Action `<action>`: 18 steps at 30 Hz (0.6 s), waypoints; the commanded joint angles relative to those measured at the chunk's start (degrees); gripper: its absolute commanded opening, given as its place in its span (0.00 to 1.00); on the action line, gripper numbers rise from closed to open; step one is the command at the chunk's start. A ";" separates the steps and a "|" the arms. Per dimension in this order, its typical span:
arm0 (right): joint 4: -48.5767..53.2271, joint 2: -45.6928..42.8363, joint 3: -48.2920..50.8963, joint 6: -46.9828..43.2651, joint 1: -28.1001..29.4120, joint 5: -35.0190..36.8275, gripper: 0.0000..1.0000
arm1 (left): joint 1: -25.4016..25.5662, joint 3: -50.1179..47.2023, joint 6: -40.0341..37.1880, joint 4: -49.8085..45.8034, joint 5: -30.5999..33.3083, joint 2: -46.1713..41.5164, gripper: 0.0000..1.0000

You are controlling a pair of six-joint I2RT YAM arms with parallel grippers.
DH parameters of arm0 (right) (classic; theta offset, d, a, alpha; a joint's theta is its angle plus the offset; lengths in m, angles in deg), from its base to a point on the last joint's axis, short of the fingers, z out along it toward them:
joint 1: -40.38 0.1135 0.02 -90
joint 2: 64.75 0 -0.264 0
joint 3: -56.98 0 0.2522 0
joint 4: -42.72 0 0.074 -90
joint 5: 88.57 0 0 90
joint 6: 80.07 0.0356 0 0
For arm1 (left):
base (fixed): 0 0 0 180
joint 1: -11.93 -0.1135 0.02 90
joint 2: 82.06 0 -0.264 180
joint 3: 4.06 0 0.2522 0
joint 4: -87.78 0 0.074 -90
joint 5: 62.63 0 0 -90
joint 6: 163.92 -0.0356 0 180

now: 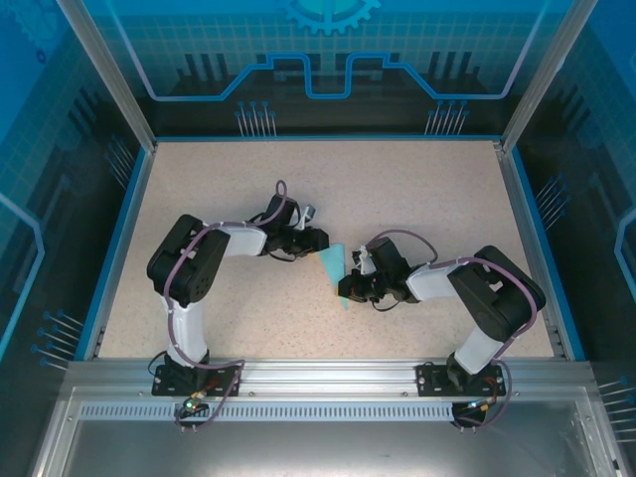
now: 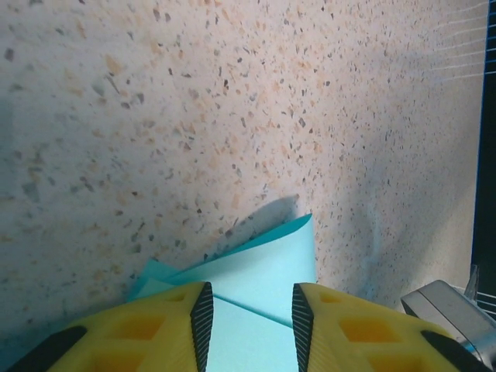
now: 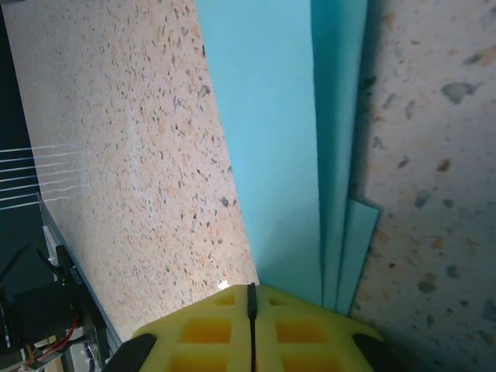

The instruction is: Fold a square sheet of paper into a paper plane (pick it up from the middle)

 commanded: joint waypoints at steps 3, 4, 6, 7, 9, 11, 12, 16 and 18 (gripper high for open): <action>10.39 2.38 2.72 -1.13 -0.34 0.61 0.06 | -2.10 1.33 -3.54 -3.97 1.66 1.63 0.36; 10.14 2.47 2.64 -1.07 -0.39 0.53 0.06 | -2.31 1.46 -3.67 -4.18 1.52 1.45 0.36; 9.92 2.62 2.48 -0.99 -0.33 0.40 0.07 | -2.71 2.01 -4.03 -4.89 1.34 0.92 0.36; 9.86 2.73 2.31 -0.91 -0.37 0.36 0.07 | -2.89 2.35 -4.32 -5.46 1.32 0.41 0.36; 9.67 2.87 2.20 -0.79 -0.41 0.20 0.07 | -3.11 3.56 -5.05 -7.21 1.45 -0.73 0.36; 9.18 3.06 2.00 -0.54 -0.35 -0.03 0.07 | -3.12 4.83 -5.81 -9.22 1.81 -2.11 0.36; 8.96 3.14 1.90 -0.51 -0.38 -0.12 0.07 | -3.12 4.89 -5.82 -9.47 1.77 -2.88 0.36; 8.65 3.42 1.33 -0.19 -0.38 -0.35 0.07 | -2.83 2.93 -3.32 -8.40 0.88 -7.50 0.37; 8.53 3.46 1.18 -0.05 -0.39 -0.37 0.07 | -1.43 1.41 -1.97 -7.15 0.01 -9.93 0.37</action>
